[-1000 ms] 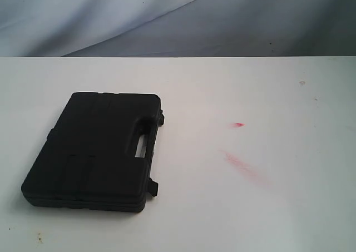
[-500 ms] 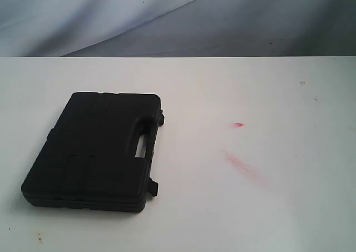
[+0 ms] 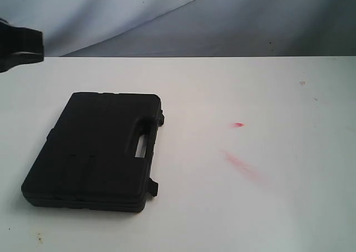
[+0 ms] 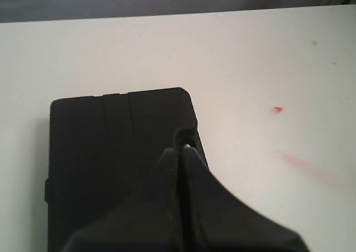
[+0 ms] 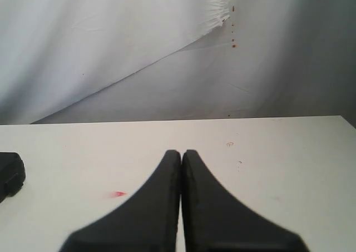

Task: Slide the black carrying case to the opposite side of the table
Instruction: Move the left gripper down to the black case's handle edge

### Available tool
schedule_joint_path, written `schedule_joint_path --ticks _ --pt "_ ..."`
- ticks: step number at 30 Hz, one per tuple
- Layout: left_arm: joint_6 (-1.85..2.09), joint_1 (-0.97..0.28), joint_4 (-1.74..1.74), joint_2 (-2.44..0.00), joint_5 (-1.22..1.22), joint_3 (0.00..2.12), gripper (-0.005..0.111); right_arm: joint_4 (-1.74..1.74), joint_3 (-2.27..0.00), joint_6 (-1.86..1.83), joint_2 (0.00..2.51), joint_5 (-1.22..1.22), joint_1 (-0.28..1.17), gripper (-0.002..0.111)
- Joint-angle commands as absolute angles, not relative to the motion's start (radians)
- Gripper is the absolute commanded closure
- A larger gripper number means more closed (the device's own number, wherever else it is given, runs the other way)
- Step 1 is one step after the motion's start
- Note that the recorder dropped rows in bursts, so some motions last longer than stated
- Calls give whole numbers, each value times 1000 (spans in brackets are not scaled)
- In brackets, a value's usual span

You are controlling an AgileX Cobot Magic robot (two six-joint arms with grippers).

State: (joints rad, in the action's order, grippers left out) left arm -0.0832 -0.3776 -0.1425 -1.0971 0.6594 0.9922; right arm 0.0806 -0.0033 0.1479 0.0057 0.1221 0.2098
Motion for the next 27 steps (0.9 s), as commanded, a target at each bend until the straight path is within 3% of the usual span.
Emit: schedule_joint_path --ticks 1,11,16,27 --pt "-77 -387 -203 -1214 663 1037 107 77 0 139 0 121 211 108" --pt "-97 -429 -376 -1528 666 1133 107 77 0 139 0 121 211 108" --pt "-289 -525 -244 -1699 673 1210 107 77 0 139 0 121 211 108" --pt "-448 -537 -8 -1840 770 1332 107 77 0 139 0 121 211 108"
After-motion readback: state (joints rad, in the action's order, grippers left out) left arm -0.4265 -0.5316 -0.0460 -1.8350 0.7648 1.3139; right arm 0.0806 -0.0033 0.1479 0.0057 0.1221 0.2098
